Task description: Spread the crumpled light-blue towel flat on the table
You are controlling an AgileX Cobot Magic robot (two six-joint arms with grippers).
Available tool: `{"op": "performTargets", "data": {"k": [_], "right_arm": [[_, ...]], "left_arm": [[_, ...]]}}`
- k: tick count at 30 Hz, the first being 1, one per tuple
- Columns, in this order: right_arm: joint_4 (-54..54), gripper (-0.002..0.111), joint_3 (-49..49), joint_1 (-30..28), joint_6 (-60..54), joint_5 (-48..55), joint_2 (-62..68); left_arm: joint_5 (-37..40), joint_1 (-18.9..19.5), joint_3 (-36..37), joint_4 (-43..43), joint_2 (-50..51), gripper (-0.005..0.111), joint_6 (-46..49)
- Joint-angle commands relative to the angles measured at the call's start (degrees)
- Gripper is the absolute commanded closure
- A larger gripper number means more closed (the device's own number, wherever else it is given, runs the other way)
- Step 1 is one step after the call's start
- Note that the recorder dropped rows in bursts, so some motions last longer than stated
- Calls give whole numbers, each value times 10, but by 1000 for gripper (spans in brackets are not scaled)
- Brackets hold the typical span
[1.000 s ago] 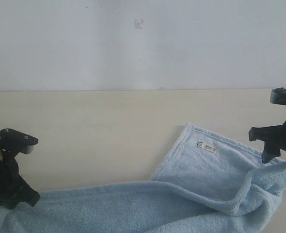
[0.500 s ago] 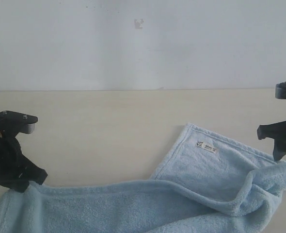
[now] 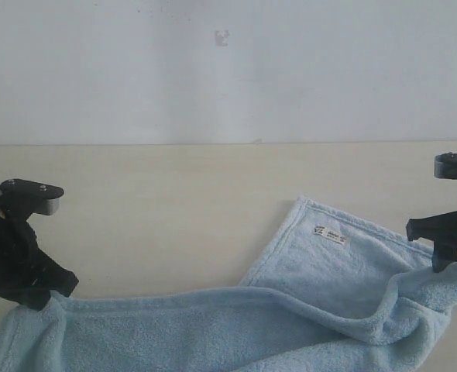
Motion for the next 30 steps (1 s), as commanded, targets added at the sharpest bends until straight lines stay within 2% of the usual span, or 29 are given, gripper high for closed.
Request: {"op": "performTargets", "data": {"k": [1,8,14,16,18,21,30], "right_arm": [[-6,50,2,0,9,-37,-5],[-6,50,2,0,80,-24,0],[-7,51,2,0,80,-23,7],[-10,59,2,0,69,-23,7],[-10,76,2,0,62,-22,7],[-10,109,2,0,61,-19,7],[-10,108,2,0,56,-28,0]], "left_arm": [[1,-1,-3,-7,-5,103,2],[-5,-1,-3,-7,-5,103,2],[-3,-1,-3,-11,-5,103,2],[-3,-1,-3,-11,-5,103,2],[-3,-1,-3,-11,-5,103,2],[-2,-1,-3,-11,-5,103,2],[0,-1,-3,-11,-5,103,2]]}}
